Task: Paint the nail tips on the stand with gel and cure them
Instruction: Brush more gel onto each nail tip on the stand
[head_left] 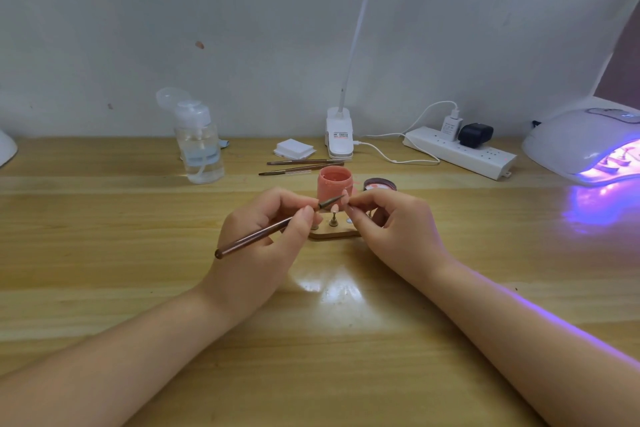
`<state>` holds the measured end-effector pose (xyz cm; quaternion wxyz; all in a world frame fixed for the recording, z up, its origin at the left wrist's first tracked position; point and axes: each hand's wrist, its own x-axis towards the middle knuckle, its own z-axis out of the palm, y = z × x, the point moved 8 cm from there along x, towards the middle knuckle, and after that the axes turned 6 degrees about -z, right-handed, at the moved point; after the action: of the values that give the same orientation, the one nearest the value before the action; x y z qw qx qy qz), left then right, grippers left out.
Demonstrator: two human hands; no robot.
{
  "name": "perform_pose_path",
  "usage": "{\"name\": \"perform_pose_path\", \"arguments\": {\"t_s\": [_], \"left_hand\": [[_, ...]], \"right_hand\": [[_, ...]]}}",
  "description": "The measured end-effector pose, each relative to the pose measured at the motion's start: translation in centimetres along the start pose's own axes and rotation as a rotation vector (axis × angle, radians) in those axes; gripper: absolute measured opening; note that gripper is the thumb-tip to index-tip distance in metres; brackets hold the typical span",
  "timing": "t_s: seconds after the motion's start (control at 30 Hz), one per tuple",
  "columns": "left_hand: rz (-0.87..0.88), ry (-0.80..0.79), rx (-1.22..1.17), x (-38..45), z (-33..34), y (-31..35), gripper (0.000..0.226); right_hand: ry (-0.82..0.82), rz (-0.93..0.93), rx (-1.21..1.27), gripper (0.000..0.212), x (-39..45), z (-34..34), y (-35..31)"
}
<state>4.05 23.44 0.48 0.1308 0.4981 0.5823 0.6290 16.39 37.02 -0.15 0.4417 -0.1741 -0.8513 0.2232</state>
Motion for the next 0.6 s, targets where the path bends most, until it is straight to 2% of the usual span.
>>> {"name": "perform_pose_path", "arguments": {"t_s": [0.27,0.47,0.6], "left_hand": [[0.007,-0.052,0.075,-0.15,0.52,0.11,0.010],[-0.032,0.023,0.004,0.11,-0.06,-0.39,0.003],[-0.078,0.026,-0.008,0.29,0.00,-0.78,0.007]], "right_hand": [[-0.012,0.015,0.010,0.012,-0.12,0.02,0.02],[-0.021,0.019,0.031,0.012,-0.10,0.16,0.11],[-0.023,0.023,0.046,0.013,-0.17,0.12,0.19]]}}
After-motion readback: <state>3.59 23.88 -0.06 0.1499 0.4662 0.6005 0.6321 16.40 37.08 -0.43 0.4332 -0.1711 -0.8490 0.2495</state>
